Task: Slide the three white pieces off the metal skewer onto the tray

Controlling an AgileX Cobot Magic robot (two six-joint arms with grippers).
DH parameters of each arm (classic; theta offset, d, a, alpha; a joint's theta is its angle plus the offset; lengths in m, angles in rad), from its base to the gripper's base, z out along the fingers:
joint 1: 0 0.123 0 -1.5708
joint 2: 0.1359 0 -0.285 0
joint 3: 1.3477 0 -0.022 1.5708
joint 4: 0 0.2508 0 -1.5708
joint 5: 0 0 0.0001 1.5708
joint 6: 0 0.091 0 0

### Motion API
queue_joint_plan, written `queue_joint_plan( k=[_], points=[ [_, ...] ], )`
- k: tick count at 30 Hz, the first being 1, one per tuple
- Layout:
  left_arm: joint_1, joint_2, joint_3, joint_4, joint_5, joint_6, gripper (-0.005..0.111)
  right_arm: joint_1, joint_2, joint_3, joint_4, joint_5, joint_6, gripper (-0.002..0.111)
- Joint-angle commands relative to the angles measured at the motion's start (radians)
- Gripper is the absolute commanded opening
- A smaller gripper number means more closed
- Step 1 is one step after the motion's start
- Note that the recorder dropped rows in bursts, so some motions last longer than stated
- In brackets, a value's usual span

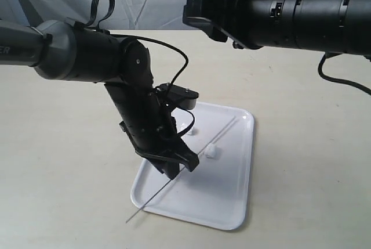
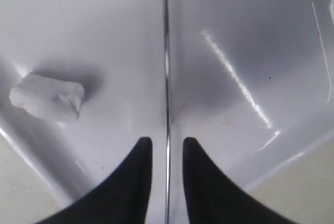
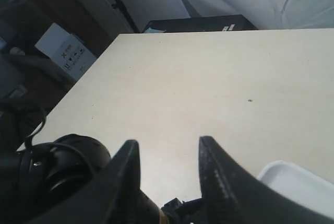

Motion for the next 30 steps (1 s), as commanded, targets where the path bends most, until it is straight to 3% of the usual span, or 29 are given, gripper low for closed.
queue_joint_plan(
  k=[1, 7, 11, 14, 18, 21, 24, 30],
  points=[
    [-0.003, -0.001, -0.004, 0.005, -0.025, 0.005, 0.040, -0.005, -0.009, -0.004, -0.010, 0.015, -0.001, 0.037],
    [-0.003, -0.027, -0.004, 0.110, 0.031, 0.005, 0.047, -0.035, -0.080, -0.004, -0.231, 0.091, 0.047, 0.037],
    [-0.003, -0.087, -0.004, 0.314, 0.140, -0.008, 0.047, -0.145, -0.168, -0.004, -0.573, 0.234, 0.207, 0.037],
    [-0.001, -0.158, -0.004, 0.411, 0.148, -0.095, 0.047, -0.242, -0.237, -0.004, -0.882, 0.362, 0.382, 0.037],
    [-0.001, -0.318, 0.016, 0.452, 0.009, -0.205, 0.047, -0.309, -0.346, -0.004, -1.169, 0.410, 0.664, 0.037],
    [-0.001, -0.473, 0.065, 0.497, -0.071, -0.291, 0.047, -0.322, -0.467, -0.004, -1.263, 0.391, 0.704, 0.037],
    [-0.001, -0.650, 0.151, 0.616, -0.119, -0.427, 0.047, -0.340, -0.608, -0.004, -1.456, 0.407, 0.790, 0.037],
    [-0.001, -1.033, 0.367, 0.814, -0.314, -0.667, 0.047, -0.342, -0.877, 0.047, -1.858, 0.413, 1.188, 0.037]
  ],
)
